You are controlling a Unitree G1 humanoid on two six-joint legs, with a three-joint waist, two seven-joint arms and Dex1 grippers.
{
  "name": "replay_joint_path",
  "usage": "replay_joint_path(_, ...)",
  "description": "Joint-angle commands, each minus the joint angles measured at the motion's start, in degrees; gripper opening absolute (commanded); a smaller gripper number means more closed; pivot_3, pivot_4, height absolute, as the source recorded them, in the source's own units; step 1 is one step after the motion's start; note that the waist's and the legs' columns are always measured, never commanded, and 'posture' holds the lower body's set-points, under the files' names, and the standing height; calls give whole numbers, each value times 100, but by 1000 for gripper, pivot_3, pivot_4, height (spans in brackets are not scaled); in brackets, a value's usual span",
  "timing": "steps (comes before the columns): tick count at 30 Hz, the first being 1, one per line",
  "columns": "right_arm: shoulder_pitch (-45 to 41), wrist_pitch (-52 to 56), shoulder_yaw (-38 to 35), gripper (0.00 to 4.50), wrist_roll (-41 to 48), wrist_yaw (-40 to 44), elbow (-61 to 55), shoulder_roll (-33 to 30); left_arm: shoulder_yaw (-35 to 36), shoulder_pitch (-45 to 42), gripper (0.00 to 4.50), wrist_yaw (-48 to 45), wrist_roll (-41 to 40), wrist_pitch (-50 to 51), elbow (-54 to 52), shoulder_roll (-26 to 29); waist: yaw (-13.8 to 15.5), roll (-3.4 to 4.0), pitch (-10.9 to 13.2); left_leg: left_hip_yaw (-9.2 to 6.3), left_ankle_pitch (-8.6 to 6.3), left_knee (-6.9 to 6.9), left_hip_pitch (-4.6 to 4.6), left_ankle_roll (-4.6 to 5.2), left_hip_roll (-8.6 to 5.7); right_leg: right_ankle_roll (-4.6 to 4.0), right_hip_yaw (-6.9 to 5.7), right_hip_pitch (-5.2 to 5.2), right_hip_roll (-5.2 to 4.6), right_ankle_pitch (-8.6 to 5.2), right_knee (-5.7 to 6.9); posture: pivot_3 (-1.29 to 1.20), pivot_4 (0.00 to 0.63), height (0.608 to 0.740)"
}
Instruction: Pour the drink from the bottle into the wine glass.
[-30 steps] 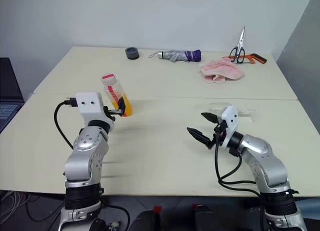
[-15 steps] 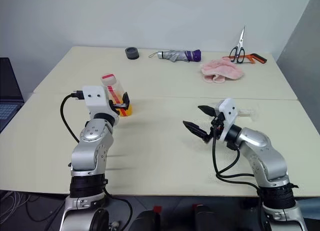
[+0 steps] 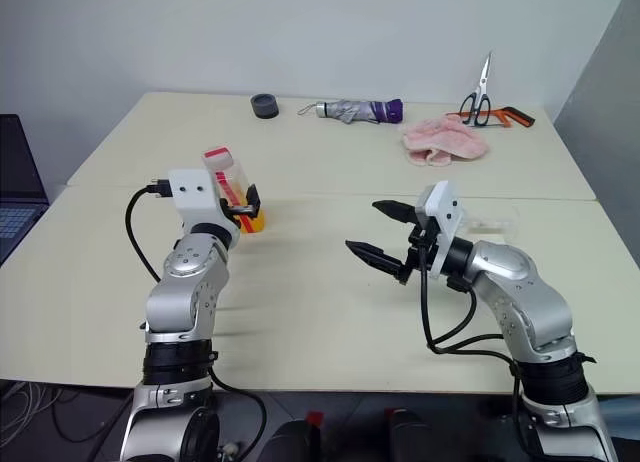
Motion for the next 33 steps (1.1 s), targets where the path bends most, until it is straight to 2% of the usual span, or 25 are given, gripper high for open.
replay_joint_path(1,-111,-162,-47,4434,-33,33,-60,0,42,-169,4500,27,13,-149,-5,43,0,0,0,0,0,0,0,0,0,0,0,0,-1,0,0,0,150,740)
replay_joint_path(33,-130,-242,-60,4434,-187,-57,104,133,-40,-924,4500,-157,90,-928,1318,358,0,0,0,-2,0,-1,-1,0,0,0,-8,-1,-6,1,0,0,150,740)
